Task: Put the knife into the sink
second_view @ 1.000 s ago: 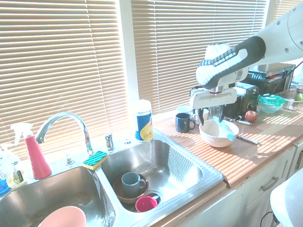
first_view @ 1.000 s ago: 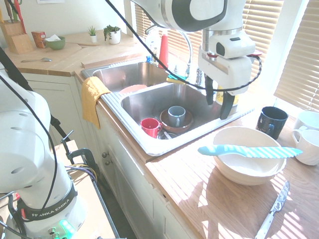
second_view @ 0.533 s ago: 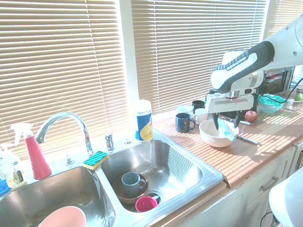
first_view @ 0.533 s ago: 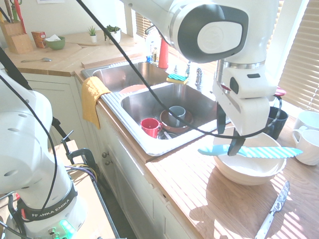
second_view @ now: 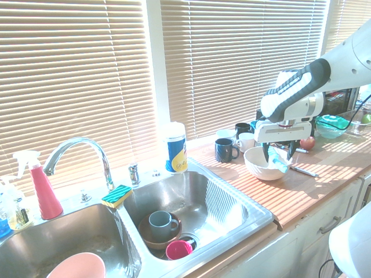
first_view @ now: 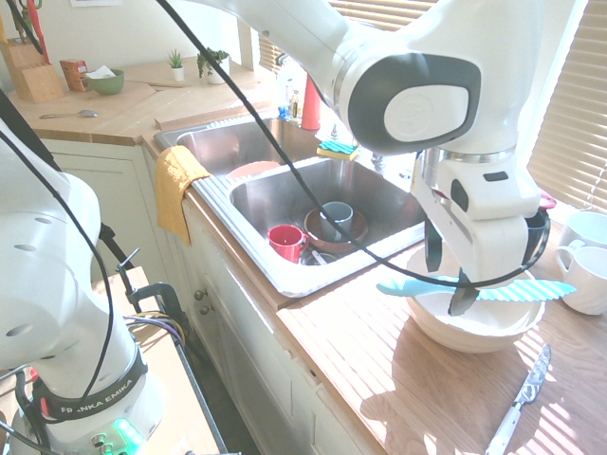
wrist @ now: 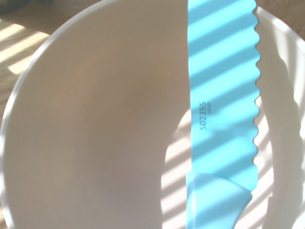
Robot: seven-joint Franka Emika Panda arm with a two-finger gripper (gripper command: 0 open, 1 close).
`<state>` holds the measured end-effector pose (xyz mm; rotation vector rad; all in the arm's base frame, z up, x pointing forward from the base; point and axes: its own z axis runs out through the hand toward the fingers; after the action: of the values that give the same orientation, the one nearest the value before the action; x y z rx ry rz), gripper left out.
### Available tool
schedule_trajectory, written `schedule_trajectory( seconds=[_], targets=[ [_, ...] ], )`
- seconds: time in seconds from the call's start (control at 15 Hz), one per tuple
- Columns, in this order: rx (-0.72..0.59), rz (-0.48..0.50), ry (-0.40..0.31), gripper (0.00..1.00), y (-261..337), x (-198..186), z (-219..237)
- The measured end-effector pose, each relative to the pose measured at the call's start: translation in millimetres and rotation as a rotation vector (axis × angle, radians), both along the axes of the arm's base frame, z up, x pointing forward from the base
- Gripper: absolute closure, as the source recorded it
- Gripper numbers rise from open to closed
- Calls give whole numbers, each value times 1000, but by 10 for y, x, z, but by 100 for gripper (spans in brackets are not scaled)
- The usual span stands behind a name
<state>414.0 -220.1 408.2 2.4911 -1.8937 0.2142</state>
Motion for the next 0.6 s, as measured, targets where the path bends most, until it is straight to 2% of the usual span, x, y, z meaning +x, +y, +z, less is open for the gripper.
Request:
schedule_trajectory(
  seconds=[0.6],
  targets=[
    [9,14,9,100,-21,42,-66]
  ],
)
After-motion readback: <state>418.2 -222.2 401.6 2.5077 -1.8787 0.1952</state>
